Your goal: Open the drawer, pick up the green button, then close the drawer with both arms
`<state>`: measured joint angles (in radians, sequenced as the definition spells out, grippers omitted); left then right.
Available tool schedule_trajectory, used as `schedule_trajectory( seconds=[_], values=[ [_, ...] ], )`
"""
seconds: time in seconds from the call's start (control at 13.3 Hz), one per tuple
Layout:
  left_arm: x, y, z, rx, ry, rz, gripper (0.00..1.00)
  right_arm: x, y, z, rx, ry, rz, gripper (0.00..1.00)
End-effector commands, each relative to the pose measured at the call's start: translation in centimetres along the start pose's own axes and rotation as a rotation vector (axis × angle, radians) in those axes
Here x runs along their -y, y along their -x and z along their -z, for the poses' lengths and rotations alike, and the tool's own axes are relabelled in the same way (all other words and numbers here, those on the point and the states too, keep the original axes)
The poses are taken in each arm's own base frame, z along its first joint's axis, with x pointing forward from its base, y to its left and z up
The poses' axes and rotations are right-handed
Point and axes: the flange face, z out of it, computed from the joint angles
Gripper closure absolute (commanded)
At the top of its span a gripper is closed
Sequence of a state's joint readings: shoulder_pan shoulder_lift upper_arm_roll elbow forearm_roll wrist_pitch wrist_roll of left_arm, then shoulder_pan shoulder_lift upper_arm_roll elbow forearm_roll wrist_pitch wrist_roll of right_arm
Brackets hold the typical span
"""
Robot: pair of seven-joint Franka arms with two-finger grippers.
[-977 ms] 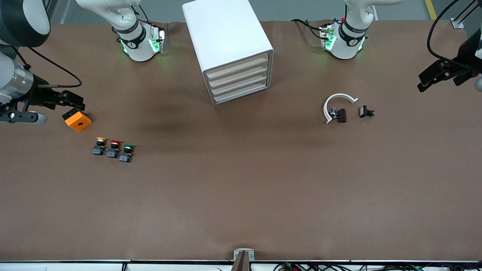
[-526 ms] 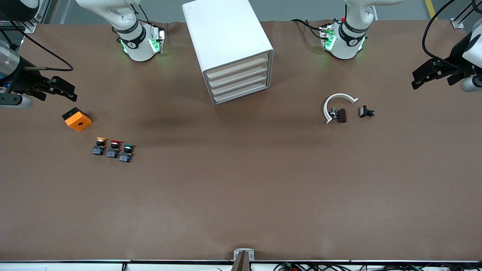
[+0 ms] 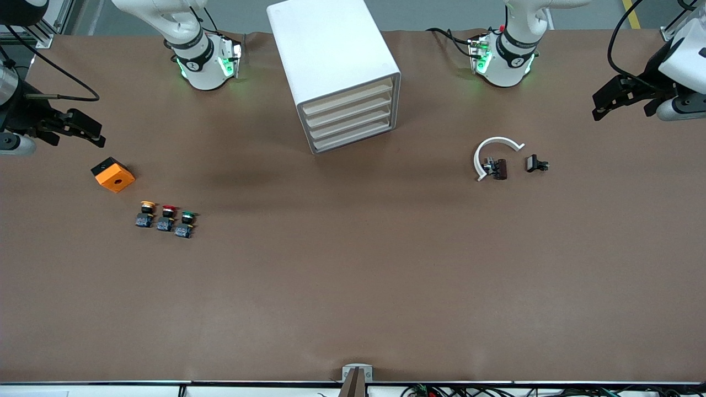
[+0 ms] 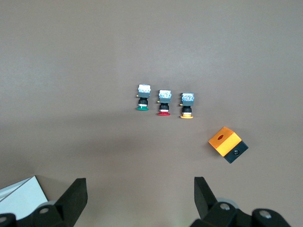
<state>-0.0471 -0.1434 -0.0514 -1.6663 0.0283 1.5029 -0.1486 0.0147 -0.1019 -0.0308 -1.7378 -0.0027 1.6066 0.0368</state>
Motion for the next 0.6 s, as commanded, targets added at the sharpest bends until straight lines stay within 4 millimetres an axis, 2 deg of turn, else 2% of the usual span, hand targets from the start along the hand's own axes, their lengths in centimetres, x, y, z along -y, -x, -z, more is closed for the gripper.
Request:
schedule_trajectory(
  seconds=[0.0, 0.23, 0.45, 0.53],
  values=[
    [-0.1, 0.1, 0.1, -0.013, 0.017, -0.022, 0.00, -0.2, 0.1, 0.5, -0.004, 0.017, 0.015, 0.00],
    [0.3, -0.9, -0.2, -0.007, 0.018, -0.013, 0.00, 0.1, 0.3, 1.9, -0.014, 0.018, 0.020, 0.00],
    [0.0, -1.0, 0.0, -0.011, 0.019, -0.019, 0.00, -0.2, 0.5, 2.6, -0.005, 0.014, 0.021, 0.00],
    [-0.1, -0.9, 0.2, -0.014, 0.019, -0.022, 0.00, -0.4, 0.8, 3.4, -0.005, 0.011, 0.035, 0.00]
  ],
)
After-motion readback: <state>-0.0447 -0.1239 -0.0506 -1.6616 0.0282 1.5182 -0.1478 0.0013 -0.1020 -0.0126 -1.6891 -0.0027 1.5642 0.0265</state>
